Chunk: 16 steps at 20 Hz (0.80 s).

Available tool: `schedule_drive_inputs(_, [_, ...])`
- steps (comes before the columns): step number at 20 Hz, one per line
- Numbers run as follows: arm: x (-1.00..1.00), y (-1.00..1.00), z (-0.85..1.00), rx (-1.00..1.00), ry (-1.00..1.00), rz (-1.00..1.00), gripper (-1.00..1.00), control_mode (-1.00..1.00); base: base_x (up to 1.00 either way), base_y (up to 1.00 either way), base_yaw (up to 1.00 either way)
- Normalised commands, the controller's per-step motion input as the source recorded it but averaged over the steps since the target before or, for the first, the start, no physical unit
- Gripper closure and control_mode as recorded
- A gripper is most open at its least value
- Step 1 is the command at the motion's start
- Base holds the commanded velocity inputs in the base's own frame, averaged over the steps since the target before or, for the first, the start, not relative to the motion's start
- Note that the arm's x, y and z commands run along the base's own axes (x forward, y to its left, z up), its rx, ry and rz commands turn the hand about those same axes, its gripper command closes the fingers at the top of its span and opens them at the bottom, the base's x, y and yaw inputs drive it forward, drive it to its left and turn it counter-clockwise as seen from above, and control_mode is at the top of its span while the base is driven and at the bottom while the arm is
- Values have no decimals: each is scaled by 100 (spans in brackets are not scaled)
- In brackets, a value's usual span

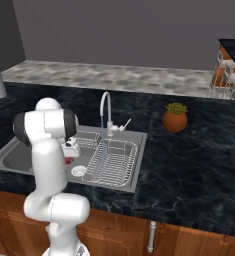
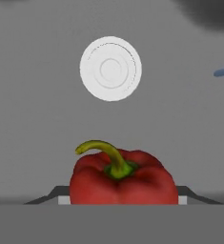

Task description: Turn on the sink faucet. Then move the bell pepper from the counter to the sink. Turn off the sink. Move the vegetable from the sink to the pot next to the stove. Finally move the pot to the front center burner.

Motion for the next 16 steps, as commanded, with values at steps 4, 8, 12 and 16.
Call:
schedule_drive_inputs(4, [30, 7, -27, 0, -6, 0, 100, -100, 0, 0, 0])
schedule_drive_inputs(8, [29, 9, -26, 0, -1, 0, 100, -100, 0, 0, 0])
schedule_drive_inputs(12, [30, 9, -32, 0, 0, 0, 100, -100, 0, 0, 0])
schedule_drive_inputs(16, [24, 10, -31, 0, 0, 0, 100, -100, 0, 0, 0])
